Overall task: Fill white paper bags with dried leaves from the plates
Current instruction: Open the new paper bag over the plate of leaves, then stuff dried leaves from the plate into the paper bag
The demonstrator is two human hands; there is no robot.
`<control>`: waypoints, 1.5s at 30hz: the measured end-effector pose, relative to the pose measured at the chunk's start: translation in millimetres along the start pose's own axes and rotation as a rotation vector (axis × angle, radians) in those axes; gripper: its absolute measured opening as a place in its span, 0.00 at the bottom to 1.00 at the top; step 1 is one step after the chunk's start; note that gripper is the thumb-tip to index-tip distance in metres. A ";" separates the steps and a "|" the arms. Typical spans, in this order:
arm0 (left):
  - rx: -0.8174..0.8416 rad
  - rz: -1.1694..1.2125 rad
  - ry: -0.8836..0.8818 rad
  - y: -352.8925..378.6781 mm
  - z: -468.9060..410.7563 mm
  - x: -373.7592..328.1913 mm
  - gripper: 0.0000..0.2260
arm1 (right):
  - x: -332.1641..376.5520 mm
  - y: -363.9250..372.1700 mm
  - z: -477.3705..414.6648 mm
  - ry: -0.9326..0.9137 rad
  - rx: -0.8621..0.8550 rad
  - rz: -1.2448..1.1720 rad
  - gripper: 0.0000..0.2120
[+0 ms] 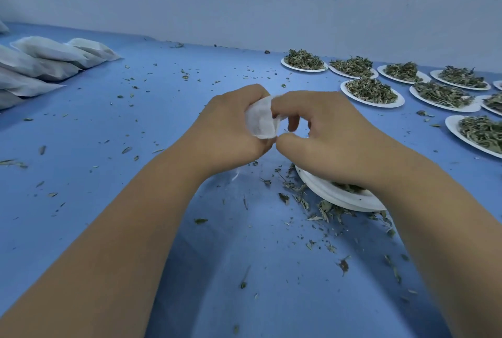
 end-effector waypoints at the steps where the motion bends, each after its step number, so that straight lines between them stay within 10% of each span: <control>1: -0.002 -0.014 -0.002 0.9 0.7 0.0 0.03 | 2.5 0.7 0.4 -0.008 0.038 -0.036 0.10; 12: -0.073 -0.035 0.123 -3.4 6.1 -14.5 0.13 | 3.9 -5.0 1.4 -0.008 0.169 -0.140 0.20; 18: -0.048 -0.099 0.160 2.6 6.0 -17.6 0.12 | 1.9 2.9 1.4 -0.021 0.246 -0.043 0.06; 25: -0.086 -0.272 0.106 0.3 -0.3 -17.0 0.13 | -44.8 -47.3 20.1 0.062 -0.060 -0.074 0.12; 31: 0.094 -0.409 0.075 30.2 -29.2 -41.6 0.17 | -93.7 -36.9 41.3 0.182 0.389 0.202 0.18; 37: 0.143 -0.416 0.034 58.3 -25.5 -32.8 0.21 | -99.6 -40.0 43.8 0.145 0.109 0.075 0.05; 45: 0.090 -0.446 0.097 61.9 -22.3 -38.0 0.17 | -103.0 -60.9 49.6 0.163 -0.271 0.061 0.13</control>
Point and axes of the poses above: each hand's wrist, its own z-axis away from the middle knuckle, its own y-axis out of the palm, x = y × z, the point moved 6 cm from there along -z, towards the middle knuckle, and after that the axes turned 8 degrees about z, right-handed, at the moved point
